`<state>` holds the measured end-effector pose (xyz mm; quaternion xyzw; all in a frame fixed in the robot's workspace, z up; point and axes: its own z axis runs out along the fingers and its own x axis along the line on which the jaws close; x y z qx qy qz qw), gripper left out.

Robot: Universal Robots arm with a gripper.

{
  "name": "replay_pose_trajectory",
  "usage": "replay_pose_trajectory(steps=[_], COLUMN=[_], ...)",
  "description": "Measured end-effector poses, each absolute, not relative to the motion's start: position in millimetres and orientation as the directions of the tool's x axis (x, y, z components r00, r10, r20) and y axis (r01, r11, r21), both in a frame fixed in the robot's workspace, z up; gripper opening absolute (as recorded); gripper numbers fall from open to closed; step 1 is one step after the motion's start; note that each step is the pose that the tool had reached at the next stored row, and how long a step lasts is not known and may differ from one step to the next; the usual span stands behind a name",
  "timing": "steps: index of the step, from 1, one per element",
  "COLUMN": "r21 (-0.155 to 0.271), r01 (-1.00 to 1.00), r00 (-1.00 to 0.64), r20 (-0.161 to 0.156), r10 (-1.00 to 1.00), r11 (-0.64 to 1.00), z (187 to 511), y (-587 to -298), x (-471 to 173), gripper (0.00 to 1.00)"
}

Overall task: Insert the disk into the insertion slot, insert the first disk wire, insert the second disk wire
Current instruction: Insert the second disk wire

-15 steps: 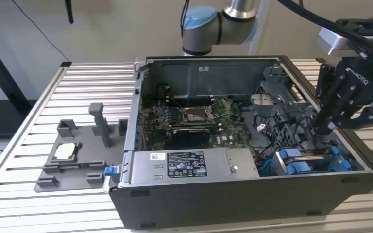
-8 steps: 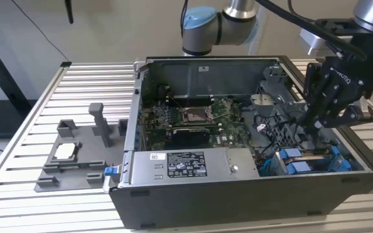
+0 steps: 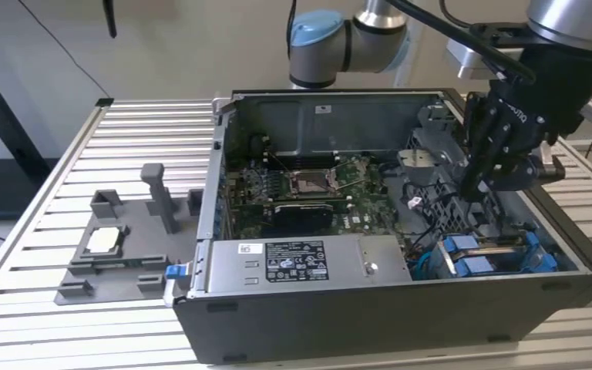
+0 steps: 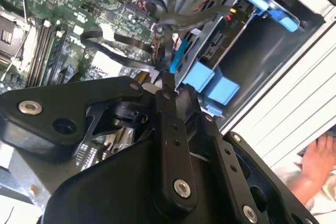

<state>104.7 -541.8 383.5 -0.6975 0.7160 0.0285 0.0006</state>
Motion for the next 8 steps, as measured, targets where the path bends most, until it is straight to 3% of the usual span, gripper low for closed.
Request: replay_pose_trajectory(steps=[8], r21=[0.024], r01=[-0.999], r00=[-0.025], r20=[-0.039], r10=[-0.999], r11=[0.024], z=[382], y=[-527], x=[96], gripper=[0.27])
